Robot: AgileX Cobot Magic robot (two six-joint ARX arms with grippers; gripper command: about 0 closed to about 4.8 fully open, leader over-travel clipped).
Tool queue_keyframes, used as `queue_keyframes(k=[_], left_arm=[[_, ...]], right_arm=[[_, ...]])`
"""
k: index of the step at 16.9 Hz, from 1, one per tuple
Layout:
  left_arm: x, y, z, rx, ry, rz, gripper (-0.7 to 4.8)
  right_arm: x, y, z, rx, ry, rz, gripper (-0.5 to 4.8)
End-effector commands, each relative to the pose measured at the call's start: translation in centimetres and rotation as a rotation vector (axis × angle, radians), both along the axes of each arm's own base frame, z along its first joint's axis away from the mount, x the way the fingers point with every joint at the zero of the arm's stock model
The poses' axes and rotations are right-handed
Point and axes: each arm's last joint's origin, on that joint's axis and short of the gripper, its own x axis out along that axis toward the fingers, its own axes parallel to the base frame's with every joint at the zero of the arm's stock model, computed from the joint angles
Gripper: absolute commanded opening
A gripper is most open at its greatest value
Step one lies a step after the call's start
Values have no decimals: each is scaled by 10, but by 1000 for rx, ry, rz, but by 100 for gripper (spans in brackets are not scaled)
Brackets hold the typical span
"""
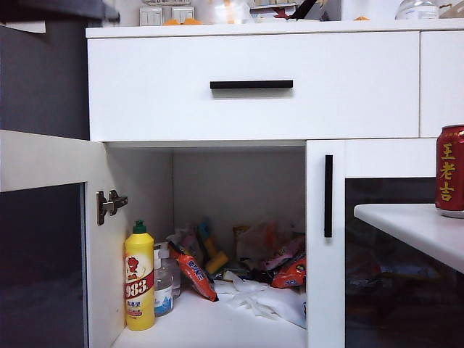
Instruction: Open the left door of the white cabinet, pick up a can of beverage from the table on the right, place it inside the cabinet, and finally close the cabinet door.
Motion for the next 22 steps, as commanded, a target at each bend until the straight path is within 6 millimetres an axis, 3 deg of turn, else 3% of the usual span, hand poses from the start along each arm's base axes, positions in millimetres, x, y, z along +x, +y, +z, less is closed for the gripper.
queue_keyframes(k=[1,4,7,20,22], left_arm=[[4,-4,-2,11,6,2,479],[6,-6,-4,36,4,-1,479],[6,-6,-4,35,3,0,479],[5,-6,-8,59,31,-9,479],[5,-5,-9,66,37,-9,479]], right_arm=[[19,1,0,13,-81,69,479],[48,5,-6,12,-51,91,479],[59,7,-6,12,-43,85,479],[61,6,-13,12,-2,79,472],[61,6,-13,12,-4,79,324]])
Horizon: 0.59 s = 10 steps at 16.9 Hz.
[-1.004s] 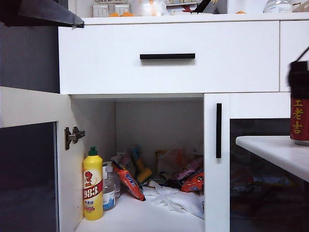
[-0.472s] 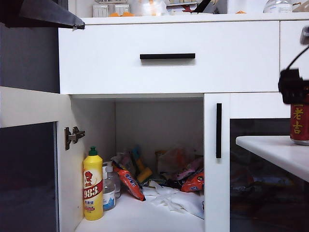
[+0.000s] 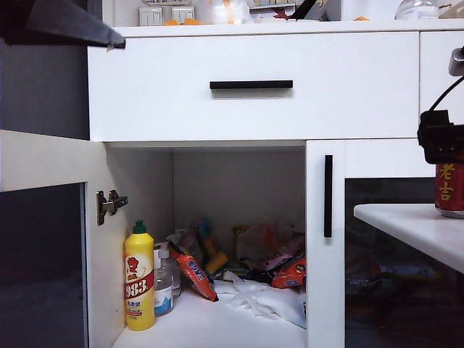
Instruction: Open the left door of the white cabinet, pick up a can of beverage from the table on the right, place it inside the cabinet, and finally close the cabinet door.
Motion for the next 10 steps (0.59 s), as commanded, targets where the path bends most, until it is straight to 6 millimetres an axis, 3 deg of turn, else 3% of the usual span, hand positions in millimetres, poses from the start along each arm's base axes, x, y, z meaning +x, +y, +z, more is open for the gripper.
queue_keyframes(k=[1,2,3,7,10], left_arm=[[-1,0,1,2,-1,-8,479],[-1,0,1,1,-1,-9,479],[-1,0,1,0,2,-8,479],[-1,0,1,-1,1,-8,479],[-1,0,1,-2,0,-8,479]], right_arm=[[0,0,4,8,-30,-3,233],[0,0,4,8,-29,-3,177],[0,0,4,7,-29,-2,155],[0,3,7,12,-59,18,155],[-1,17,23,25,-144,81,156]])
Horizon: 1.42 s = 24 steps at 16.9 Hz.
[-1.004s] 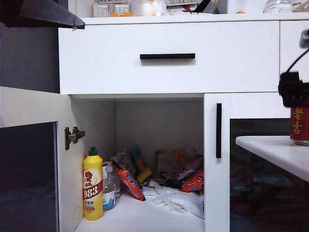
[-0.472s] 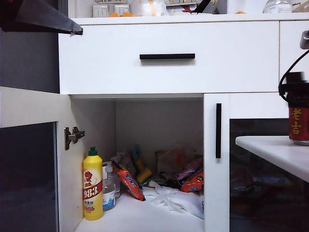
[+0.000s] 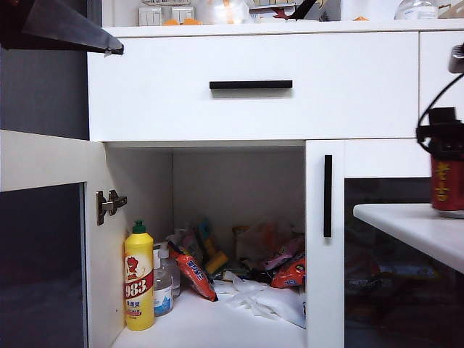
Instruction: Open the left door of the white cabinet, pick up a can of beverage from the table on the right, place it inside the cabinet, and finally close the cabinet door.
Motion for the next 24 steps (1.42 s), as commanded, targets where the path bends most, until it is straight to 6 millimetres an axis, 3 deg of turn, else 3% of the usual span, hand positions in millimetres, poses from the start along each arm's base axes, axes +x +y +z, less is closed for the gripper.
queue_keyframes(k=[1,4,6,9,12,16,18,20,24], left_arm=[[0,0,2,-12,-11,-6,479],[-1,0,3,-16,-8,-5,479],[-4,3,5,-32,1,0,479],[-13,13,12,-65,-33,4,479],[-22,24,15,-68,-37,11,479],[-29,33,9,-8,6,40,479],[-29,34,7,8,10,50,479],[-29,34,7,9,8,50,479],[-29,34,7,16,5,71,479]], right_arm=[[-1,20,31,28,-160,128,156],[2,51,59,51,-239,321,156],[10,74,78,59,-200,395,158],[41,97,90,65,-171,539,157],[77,114,64,149,-140,560,176],[103,133,0,131,-38,586,176],[117,142,-21,103,2,650,176],[129,149,-29,110,16,674,176],[145,176,-22,138,-21,714,176]])
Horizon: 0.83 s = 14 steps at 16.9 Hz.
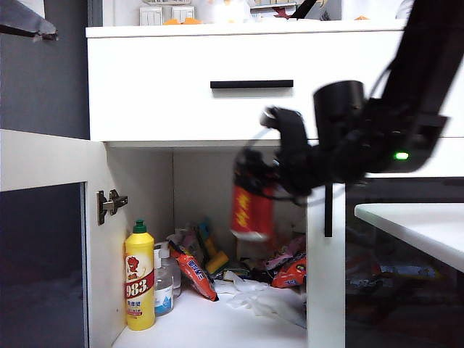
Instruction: Open the left door of the white cabinet, pick up a can of beverage from the table on the right, place it inside the cabinet, and finally close the cabinet door.
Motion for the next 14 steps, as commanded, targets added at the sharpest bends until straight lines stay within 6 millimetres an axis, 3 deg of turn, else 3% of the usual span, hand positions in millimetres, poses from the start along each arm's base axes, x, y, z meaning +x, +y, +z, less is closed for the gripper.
queue_keyframes(k=[1,5,7,11,14], left_arm=[[1,0,2,-7,-12,7,479],[0,0,2,-5,-12,6,479],[0,0,1,19,-22,-2,479],[-2,2,-2,46,4,-1,479],[-3,3,-4,78,-10,-13,479]], right_arm=[[10,31,13,66,-56,53,176],[9,91,15,65,-124,80,176],[18,110,10,43,-147,60,176],[39,133,3,53,-179,18,176],[50,125,9,53,-172,-85,176]])
